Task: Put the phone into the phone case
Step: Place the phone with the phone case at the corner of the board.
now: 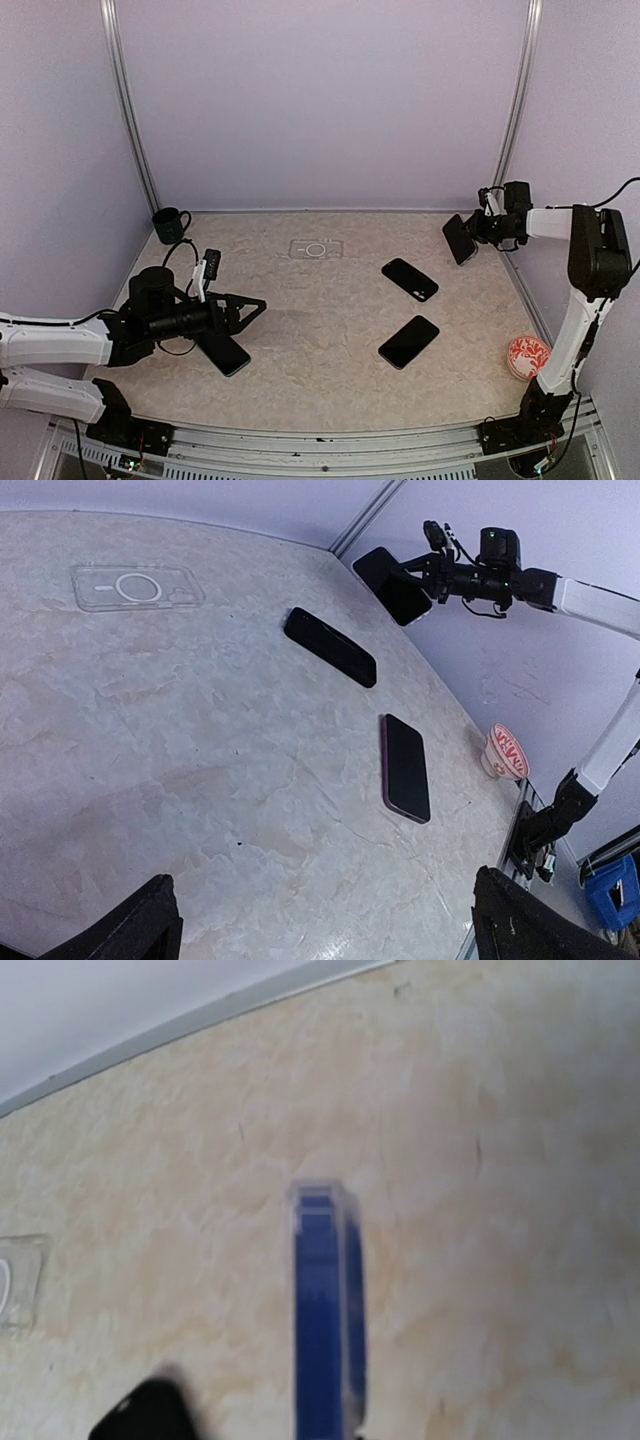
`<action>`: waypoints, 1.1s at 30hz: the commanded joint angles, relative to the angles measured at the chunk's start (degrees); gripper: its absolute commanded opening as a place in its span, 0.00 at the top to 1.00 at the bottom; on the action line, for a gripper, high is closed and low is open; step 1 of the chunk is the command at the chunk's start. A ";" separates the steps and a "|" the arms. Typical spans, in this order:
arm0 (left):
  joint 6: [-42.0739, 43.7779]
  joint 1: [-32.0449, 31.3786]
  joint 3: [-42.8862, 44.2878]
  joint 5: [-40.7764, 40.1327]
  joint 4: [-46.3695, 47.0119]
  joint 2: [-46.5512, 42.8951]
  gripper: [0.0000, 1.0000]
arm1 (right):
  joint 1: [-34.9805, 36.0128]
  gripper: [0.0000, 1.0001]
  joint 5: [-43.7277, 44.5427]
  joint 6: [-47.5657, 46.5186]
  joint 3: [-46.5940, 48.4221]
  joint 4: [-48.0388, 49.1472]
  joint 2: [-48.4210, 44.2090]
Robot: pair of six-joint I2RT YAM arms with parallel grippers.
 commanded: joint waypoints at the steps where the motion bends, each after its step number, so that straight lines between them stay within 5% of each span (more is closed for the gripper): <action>1: -0.29 0.43 -0.76 0.57 0.50 -1.82 0.01 | -0.03 1.00 -3.11 -2.31 6.26 0.83 4.67; 11: -0.95 0.35 -0.28 0.84 -0.23 -2.26 0.01 | 0.05 1.00 -8.37 2.89 14.30 4.76 15.64; 33: -1.31 0.35 -0.06 0.41 -1.98 -4.19 0.01 | 0.05 0.87 -3.79 -2.04 24.08 -6.75 23.66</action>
